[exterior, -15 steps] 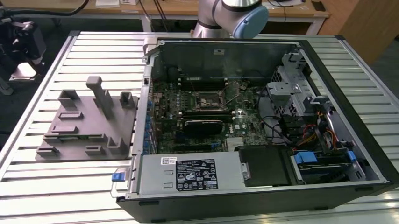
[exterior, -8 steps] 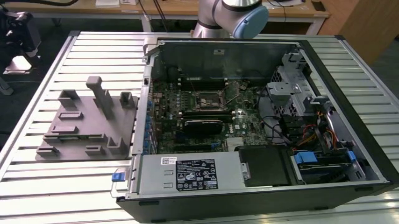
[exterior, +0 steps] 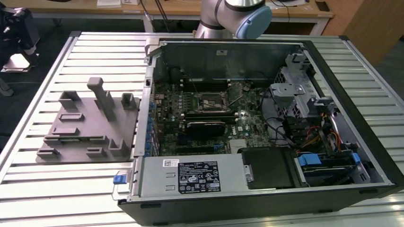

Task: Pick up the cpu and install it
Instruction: 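Pick up the cpu and move it towards the insertion slot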

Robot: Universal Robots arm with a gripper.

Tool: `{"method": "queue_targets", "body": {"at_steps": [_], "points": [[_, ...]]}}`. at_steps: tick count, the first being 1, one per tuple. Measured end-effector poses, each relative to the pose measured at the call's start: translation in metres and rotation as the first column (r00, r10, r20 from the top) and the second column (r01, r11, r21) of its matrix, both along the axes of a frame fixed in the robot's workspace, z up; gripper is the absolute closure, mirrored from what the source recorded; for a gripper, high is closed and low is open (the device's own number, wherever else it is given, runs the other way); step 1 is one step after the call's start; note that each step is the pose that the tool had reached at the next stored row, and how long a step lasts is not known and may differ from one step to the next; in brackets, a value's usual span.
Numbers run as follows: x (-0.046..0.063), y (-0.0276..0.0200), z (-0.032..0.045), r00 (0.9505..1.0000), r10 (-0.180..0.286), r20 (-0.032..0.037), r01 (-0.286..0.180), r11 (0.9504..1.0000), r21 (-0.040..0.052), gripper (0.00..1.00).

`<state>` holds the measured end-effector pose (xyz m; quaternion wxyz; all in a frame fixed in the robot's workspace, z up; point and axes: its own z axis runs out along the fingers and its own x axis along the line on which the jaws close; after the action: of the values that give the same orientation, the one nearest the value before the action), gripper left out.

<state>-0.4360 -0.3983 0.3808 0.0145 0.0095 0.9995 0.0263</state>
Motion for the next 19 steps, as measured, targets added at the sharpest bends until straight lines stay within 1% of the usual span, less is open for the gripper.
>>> {"method": "queue_targets", "body": {"at_steps": [4,8,12,19], "points": [[0.004,0.0001,0.0,1.0,0.0,0.0,0.0,1.0,0.0,0.46],[0.014,0.0003,0.0,1.0,0.0,0.0,0.0,1.0,0.0,0.46],[0.029,0.0005,0.0,1.0,0.0,0.0,0.0,1.0,0.0,0.46],[0.059,0.0008,-0.0001,1.0,0.0,0.0,0.0,1.0,0.0,0.46]]}}
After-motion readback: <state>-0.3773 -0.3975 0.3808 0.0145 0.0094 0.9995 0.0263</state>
